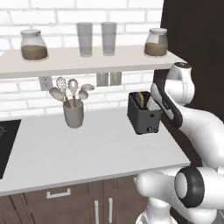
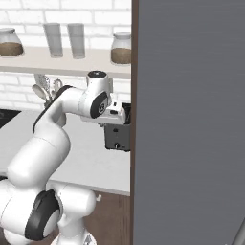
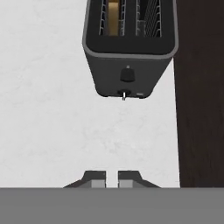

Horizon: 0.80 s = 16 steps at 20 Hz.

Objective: Start the toaster. Once the lever pops up, take the bread to the plate on the dining counter.

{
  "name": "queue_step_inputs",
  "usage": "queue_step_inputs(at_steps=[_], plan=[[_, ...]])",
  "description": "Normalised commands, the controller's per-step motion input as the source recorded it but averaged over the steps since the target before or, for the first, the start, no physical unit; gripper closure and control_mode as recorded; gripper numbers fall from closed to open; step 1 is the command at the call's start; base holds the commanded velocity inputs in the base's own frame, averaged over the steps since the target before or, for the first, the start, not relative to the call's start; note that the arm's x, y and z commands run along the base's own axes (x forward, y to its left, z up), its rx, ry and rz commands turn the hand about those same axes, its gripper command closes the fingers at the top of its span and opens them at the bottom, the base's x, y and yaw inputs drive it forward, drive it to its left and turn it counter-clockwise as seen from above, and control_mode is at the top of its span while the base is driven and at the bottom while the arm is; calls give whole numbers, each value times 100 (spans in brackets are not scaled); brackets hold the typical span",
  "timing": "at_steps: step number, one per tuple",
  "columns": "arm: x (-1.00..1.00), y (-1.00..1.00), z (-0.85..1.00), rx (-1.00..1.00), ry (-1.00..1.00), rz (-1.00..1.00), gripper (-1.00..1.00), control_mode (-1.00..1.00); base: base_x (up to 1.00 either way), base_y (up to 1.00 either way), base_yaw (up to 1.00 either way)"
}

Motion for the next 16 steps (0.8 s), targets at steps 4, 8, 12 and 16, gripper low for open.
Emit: queue_step_inputs(at_steps=[4, 8, 12, 16], plan=[[38, 0, -24, -1, 3, 0, 100, -100, 0, 0, 0], [40, 0, -24, -1, 3, 0, 100, -100, 0, 0, 0], [38, 0, -20, 0, 2, 0, 100, -100, 0, 0, 0], [38, -1, -18, 0, 1, 0, 100, -100, 0, 0, 0]])
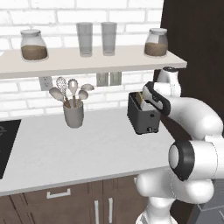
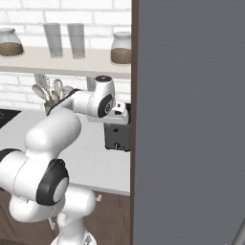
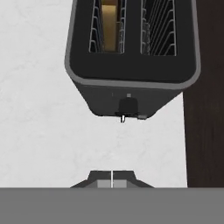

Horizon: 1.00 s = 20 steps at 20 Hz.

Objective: Start the toaster. Once the lever pops up, take the bread to the plate on the dining counter.

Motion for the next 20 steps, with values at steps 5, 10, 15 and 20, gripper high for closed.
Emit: queue_step_inputs(at_steps=[5, 10, 15, 20], plan=[[33, -10, -19, 0, 0, 0, 100, -100, 0, 0, 0], [27, -17, -21, 0, 0, 0, 100, -100, 0, 0, 0], [25, -8, -21, 0, 0, 0, 100, -100, 0, 0, 0], [28, 0, -22, 0, 0, 0, 100, -100, 0, 0, 0]])
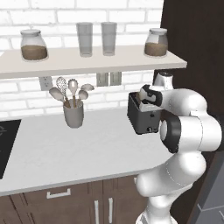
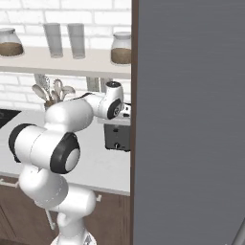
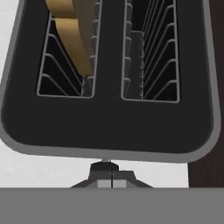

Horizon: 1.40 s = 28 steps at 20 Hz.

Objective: Start the toaster. Once the lever pops up, take the bread to the plate on the dining counter.

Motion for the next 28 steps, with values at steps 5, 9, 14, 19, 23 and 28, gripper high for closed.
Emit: queue_step_inputs(at_steps=[5, 9, 14, 19, 23, 28], plan=[[25, 0, -18, 0, 0, 0, 100, -100, 0, 0, 0], [6, 0, -18, 0, 0, 0, 100, -100, 0, 0, 0], [0, 0, -23, 0, 0, 0, 100, -100, 0, 0, 0], [0, 0, -32, -1, 0, 0, 100, -100, 0, 0, 0], [-1, 0, -47, -3, -2, 0, 100, -100, 0, 0, 0], [-14, 0, -73, -8, -9, 0, 100, -100, 0, 0, 0]])
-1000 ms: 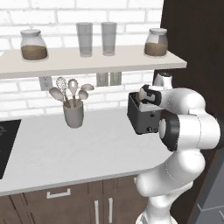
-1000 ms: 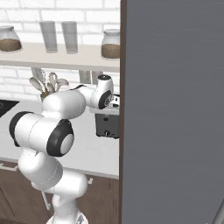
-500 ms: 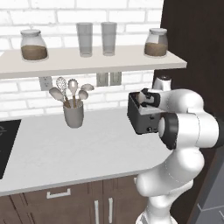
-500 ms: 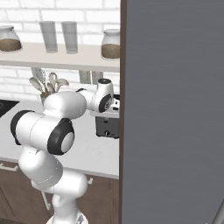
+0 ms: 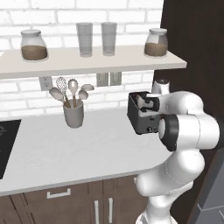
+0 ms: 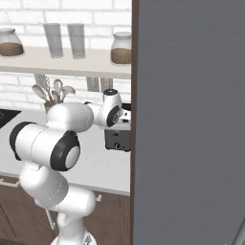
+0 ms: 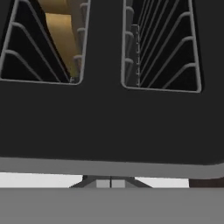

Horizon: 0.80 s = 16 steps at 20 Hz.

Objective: Start the toaster. Once the lever pops up, take the bread to the plate on the dining counter.

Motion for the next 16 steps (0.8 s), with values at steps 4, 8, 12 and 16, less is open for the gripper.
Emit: queue_step_inputs(at_steps=[4, 8, 12, 16], plan=[[-24, 0, -97, -10, -14, 0, 100, -100, 0, 0, 0], [-23, 0, -100, -6, -14, 0, 100, -100, 0, 0, 0], [-22, 0, -100, -4, -12, 0, 100, -100, 0, 0, 0], [-49, 0, -100, -8, -7, 0, 100, -100, 0, 0, 0]])
